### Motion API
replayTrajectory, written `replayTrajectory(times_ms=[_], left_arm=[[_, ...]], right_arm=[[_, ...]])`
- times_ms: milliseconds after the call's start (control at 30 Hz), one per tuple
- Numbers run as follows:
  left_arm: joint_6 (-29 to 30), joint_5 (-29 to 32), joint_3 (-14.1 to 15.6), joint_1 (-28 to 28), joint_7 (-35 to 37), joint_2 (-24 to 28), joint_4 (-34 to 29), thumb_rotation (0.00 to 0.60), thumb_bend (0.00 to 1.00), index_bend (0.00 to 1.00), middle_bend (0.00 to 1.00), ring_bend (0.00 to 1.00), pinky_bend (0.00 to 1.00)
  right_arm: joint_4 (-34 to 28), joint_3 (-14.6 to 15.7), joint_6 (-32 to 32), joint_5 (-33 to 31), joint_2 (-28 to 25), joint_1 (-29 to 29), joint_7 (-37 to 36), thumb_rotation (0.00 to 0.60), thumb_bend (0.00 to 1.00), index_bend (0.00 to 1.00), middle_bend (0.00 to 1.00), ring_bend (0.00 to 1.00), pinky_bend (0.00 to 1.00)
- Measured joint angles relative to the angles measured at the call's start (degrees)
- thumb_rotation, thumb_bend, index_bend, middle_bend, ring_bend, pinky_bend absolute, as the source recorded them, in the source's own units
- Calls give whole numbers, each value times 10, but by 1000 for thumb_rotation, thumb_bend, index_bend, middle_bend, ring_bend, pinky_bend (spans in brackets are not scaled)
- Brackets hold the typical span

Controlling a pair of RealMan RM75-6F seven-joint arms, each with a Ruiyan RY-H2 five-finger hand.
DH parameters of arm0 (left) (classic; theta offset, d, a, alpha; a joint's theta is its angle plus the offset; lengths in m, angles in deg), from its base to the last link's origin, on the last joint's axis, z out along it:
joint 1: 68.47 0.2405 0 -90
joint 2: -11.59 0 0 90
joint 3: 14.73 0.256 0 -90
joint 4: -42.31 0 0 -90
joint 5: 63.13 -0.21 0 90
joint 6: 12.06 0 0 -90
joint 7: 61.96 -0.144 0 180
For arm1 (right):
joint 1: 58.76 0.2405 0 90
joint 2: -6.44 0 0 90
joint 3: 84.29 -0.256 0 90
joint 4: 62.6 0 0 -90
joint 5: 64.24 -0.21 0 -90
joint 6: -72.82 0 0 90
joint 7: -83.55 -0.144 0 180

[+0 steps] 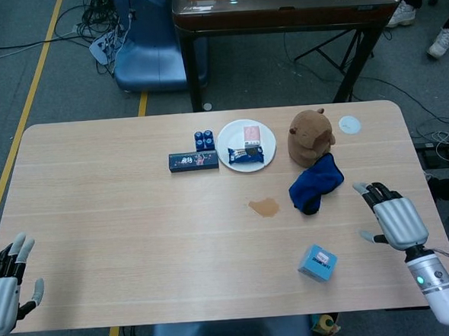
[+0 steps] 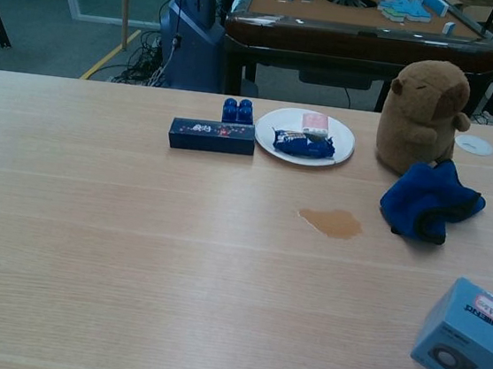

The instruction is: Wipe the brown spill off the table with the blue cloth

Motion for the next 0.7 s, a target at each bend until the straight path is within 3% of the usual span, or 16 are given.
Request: replayTrajectory(times_ms=[267,700], left_arm=[[12,6,3,12,6,3,2,600,442,0,0,9,58],[12,11,3,16,4,3,2,600,442,0,0,9,58]], right_arm=[[60,-41,133,-113,79,97,70,600,200,31,164,120,261],[236,-70,231,-227,212,199,128,600,200,30,148,106,241]])
